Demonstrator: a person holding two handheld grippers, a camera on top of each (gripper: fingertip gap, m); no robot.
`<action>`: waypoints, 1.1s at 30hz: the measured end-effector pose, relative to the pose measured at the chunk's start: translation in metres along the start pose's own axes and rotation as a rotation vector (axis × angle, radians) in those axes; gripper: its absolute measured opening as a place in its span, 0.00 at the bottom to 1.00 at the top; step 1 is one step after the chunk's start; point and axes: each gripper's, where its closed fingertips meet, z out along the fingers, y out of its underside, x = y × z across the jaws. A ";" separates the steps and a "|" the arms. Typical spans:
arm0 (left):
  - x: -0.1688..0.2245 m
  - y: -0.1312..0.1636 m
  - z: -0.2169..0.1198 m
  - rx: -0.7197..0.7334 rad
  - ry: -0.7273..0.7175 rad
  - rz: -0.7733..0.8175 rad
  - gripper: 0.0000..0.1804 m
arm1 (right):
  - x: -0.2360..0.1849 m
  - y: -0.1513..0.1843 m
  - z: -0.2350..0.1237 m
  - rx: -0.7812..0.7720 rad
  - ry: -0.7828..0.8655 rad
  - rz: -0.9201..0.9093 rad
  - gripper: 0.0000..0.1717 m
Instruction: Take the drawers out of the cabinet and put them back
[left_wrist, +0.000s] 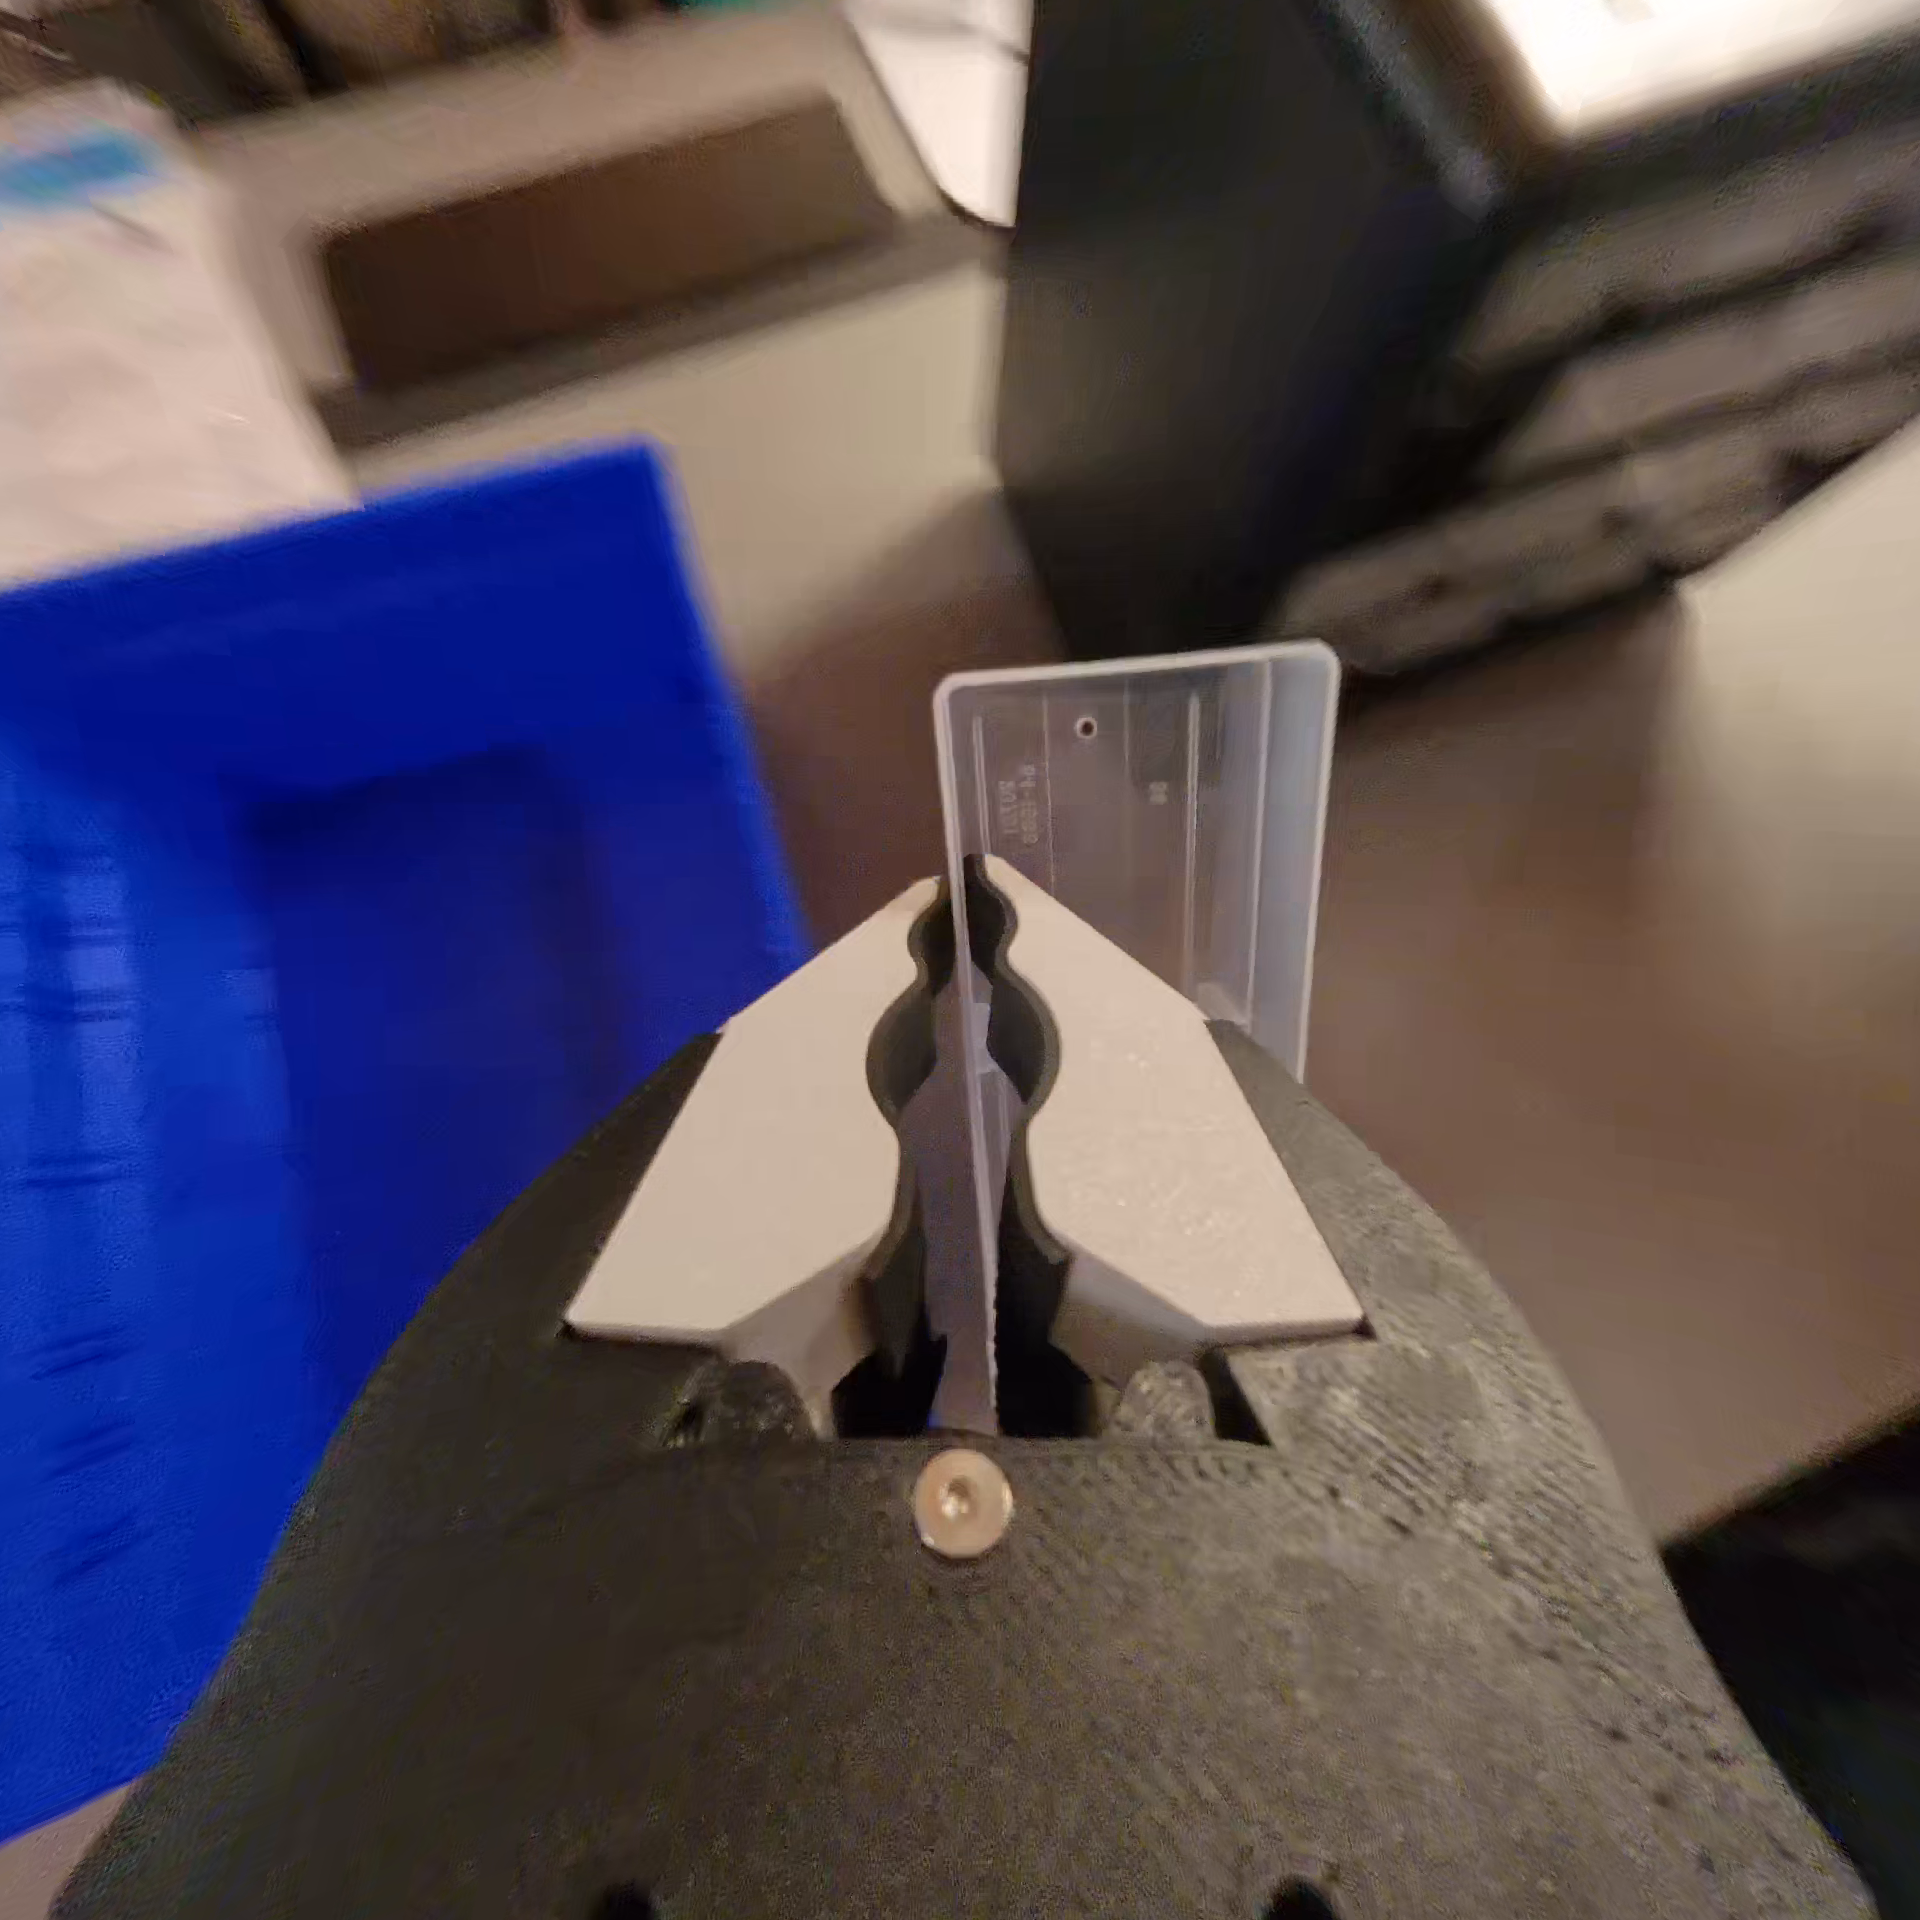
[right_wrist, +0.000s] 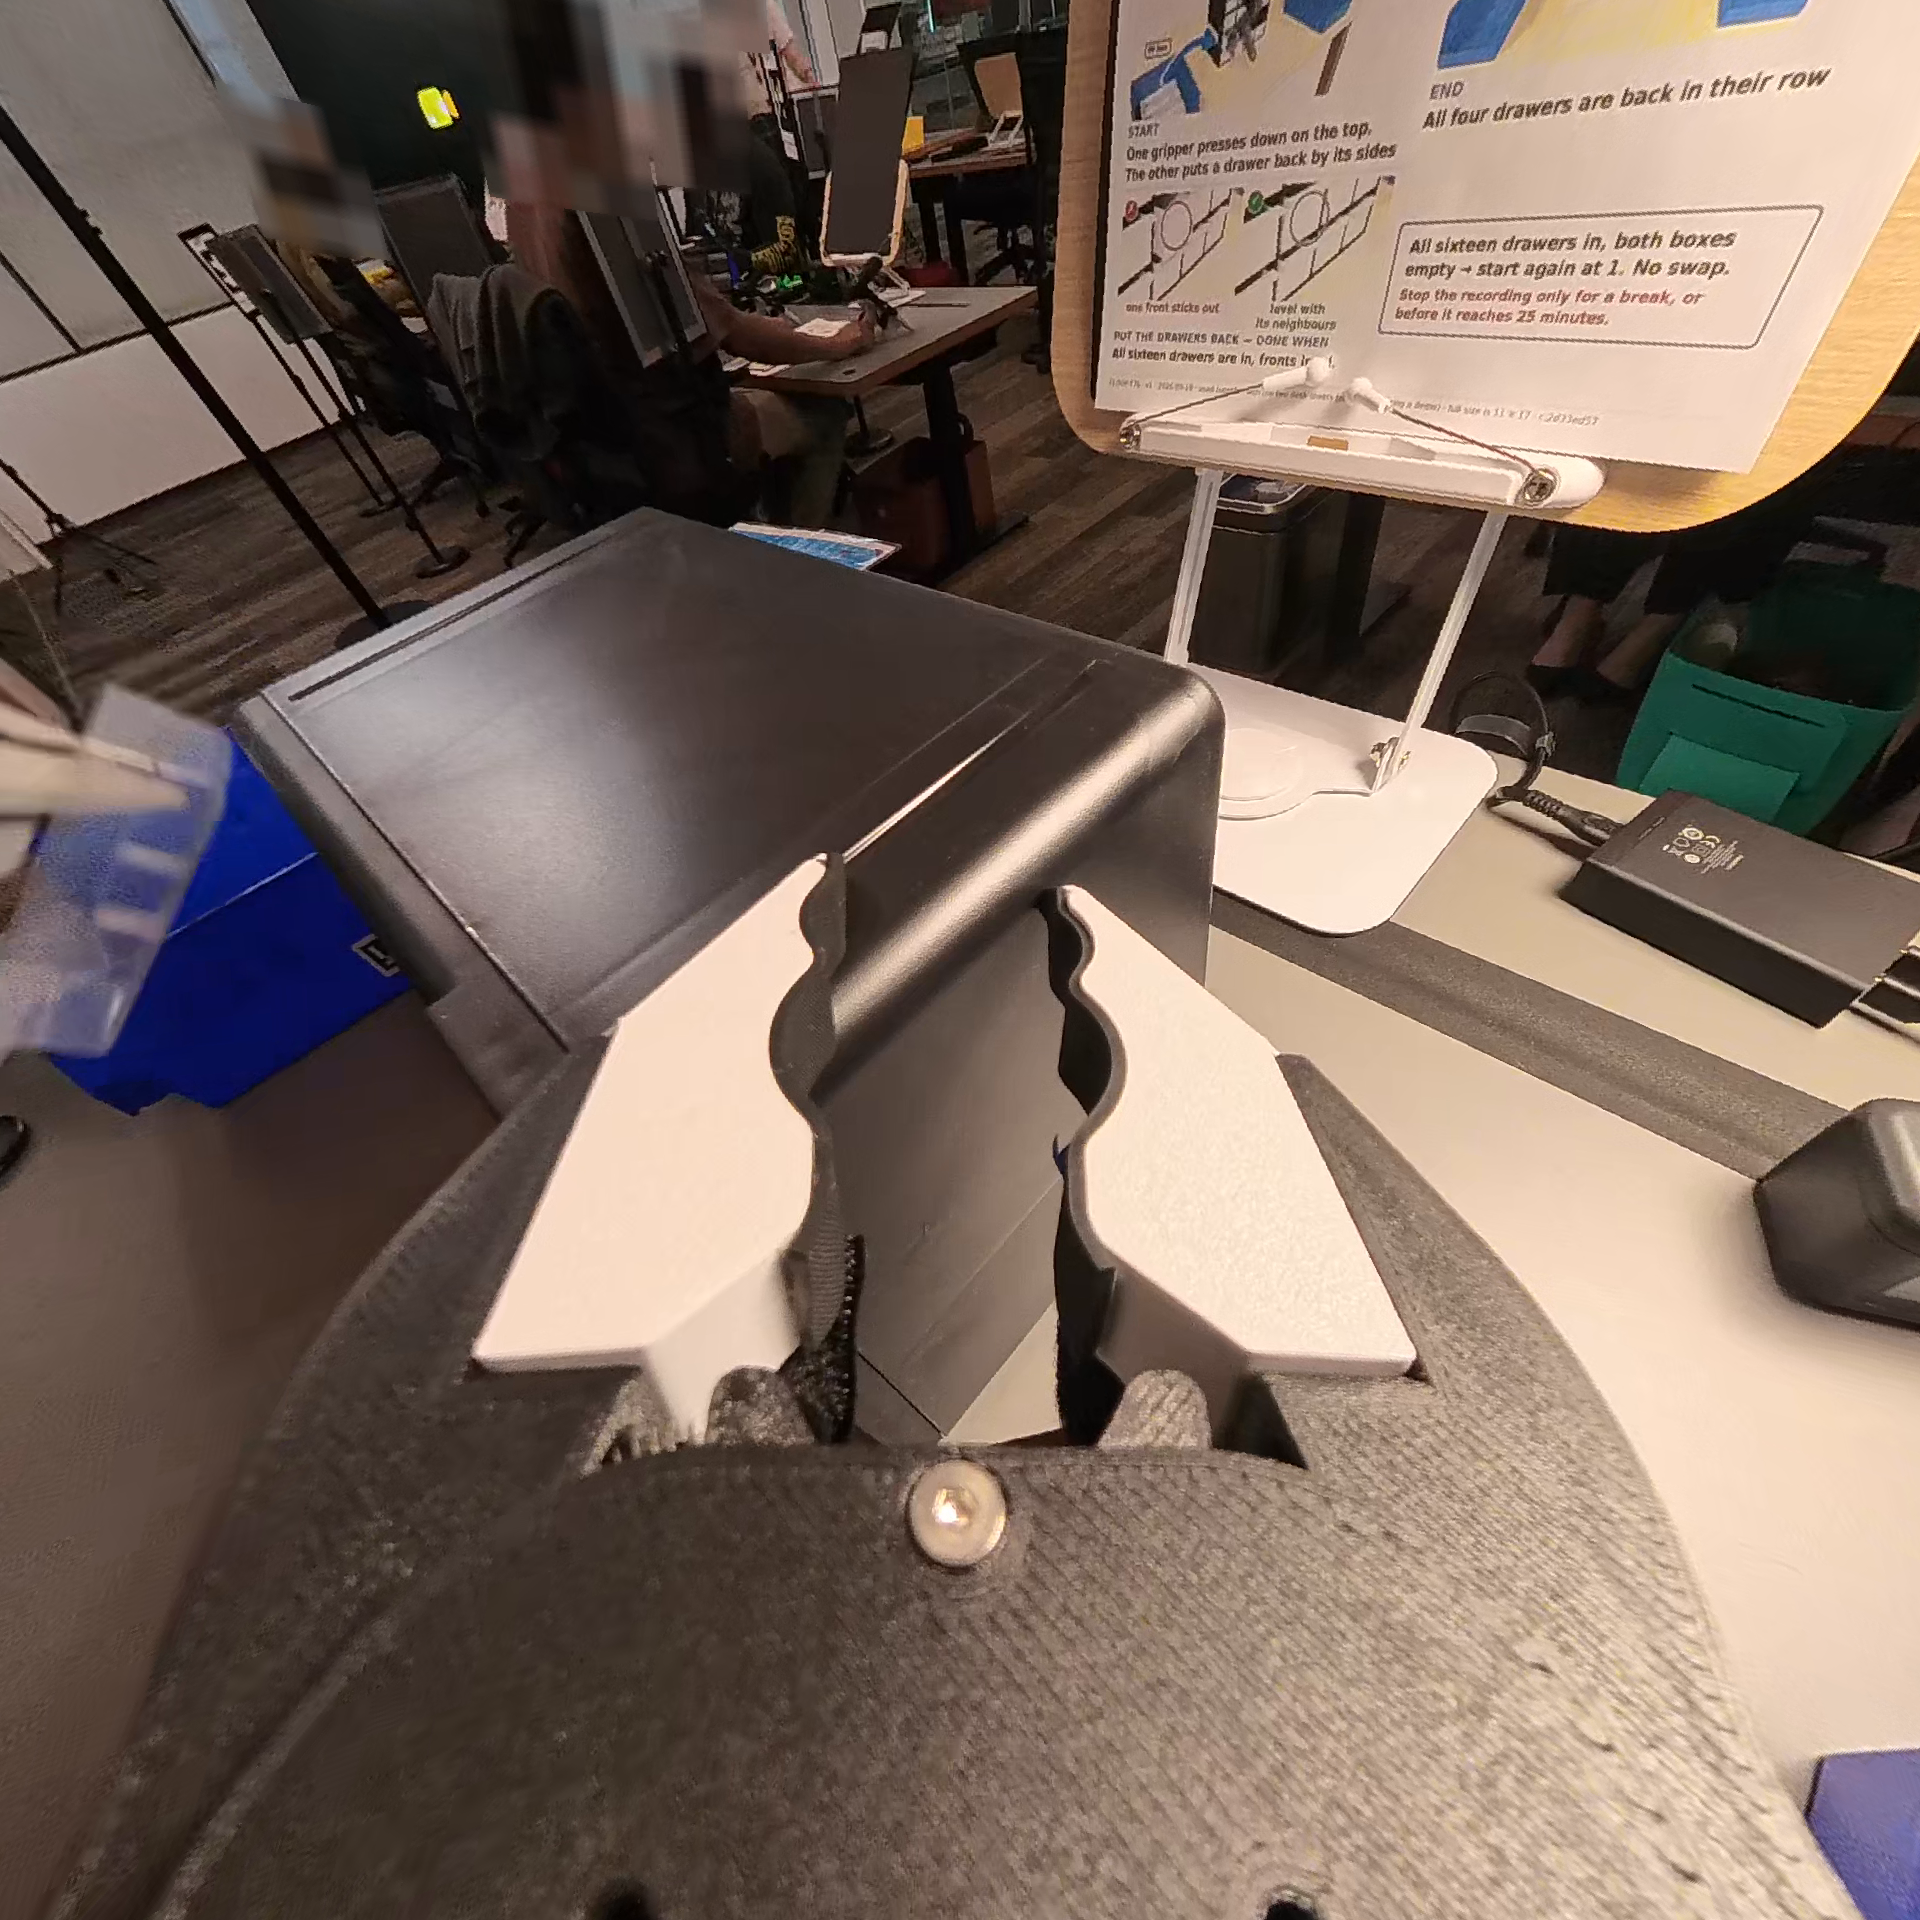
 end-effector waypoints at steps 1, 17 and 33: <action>0.023 0.013 0.011 -0.042 0.069 0.011 0.00 | 0.000 0.000 0.000 0.000 0.001 0.000 0.24; 0.081 0.049 0.055 -0.049 0.104 0.377 0.34 | 0.000 0.000 0.000 0.000 0.002 -0.004 0.24; 0.122 0.157 0.050 -0.282 0.336 0.976 0.20 | 0.000 0.000 0.000 0.005 0.006 -0.004 0.24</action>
